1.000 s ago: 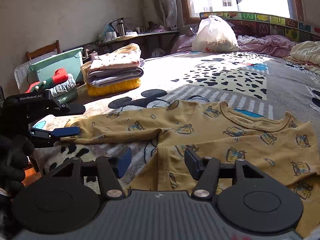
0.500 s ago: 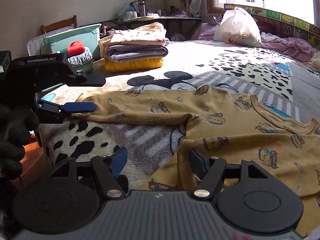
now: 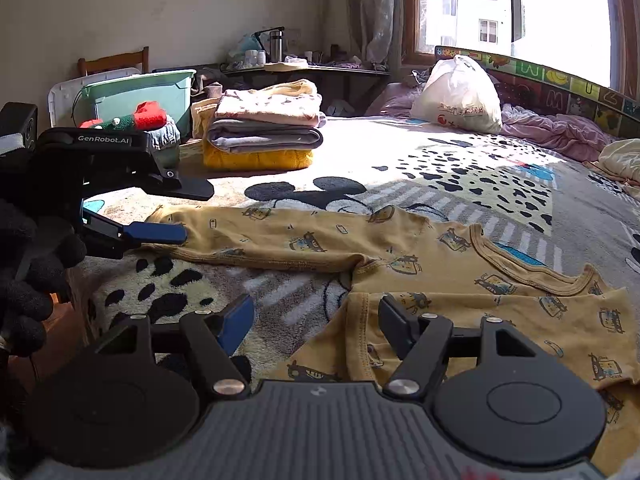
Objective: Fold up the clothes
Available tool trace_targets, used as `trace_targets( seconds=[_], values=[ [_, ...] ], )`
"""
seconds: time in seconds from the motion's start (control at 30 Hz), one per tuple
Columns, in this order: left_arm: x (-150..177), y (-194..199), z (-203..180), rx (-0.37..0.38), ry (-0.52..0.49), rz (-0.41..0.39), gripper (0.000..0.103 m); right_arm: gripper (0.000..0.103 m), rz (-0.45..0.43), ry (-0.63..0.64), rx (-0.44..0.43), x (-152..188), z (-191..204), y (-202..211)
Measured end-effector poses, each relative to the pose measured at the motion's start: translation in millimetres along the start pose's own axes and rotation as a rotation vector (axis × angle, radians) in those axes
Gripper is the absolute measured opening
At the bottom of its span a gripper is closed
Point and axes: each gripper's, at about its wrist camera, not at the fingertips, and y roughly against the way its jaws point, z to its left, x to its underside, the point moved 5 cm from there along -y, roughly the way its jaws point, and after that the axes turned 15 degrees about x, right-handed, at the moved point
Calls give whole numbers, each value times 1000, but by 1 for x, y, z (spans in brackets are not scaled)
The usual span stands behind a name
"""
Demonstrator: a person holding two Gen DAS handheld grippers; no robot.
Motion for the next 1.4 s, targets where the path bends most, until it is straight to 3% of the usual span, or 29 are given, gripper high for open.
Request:
trace_targets(
  seconds=[0.1, 0.23, 0.4, 0.53, 0.63, 0.87, 1.07, 1.23, 1.33, 1.4],
  values=[
    [0, 1, -1, -1, -6, 0, 58, 70, 90, 12, -28, 13, 5, -9],
    [0, 3, -1, -7, -17, 0, 58, 67, -39, -34, -9, 10, 5, 23],
    [-1, 10, 1, -68, -47, -39, 58, 67, -35, -49, -86, 26, -4, 59],
    [2, 15, 3, -117, -58, -57, 58, 67, 15, -167, -111, 45, -45, 76],
    [11, 20, 1, -186, -74, -73, 57, 67, 30, -231, -60, 55, -78, 81],
    [11, 51, 12, -295, -13, -206, 55, 67, 76, -478, -102, 71, -132, 72],
    [11, 52, 34, -270, 79, -234, 53, 68, 63, -618, -107, 80, -191, 72],
    [-3, 49, 48, -190, 176, -299, 53, 70, 59, -776, -53, 104, -238, 65],
    [-13, 44, 54, -180, 193, -308, 45, 70, 49, -843, -16, 113, -255, 60],
    [-16, 38, 55, -189, 169, -290, 35, 70, 47, -852, 5, 117, -259, 56]
  ],
)
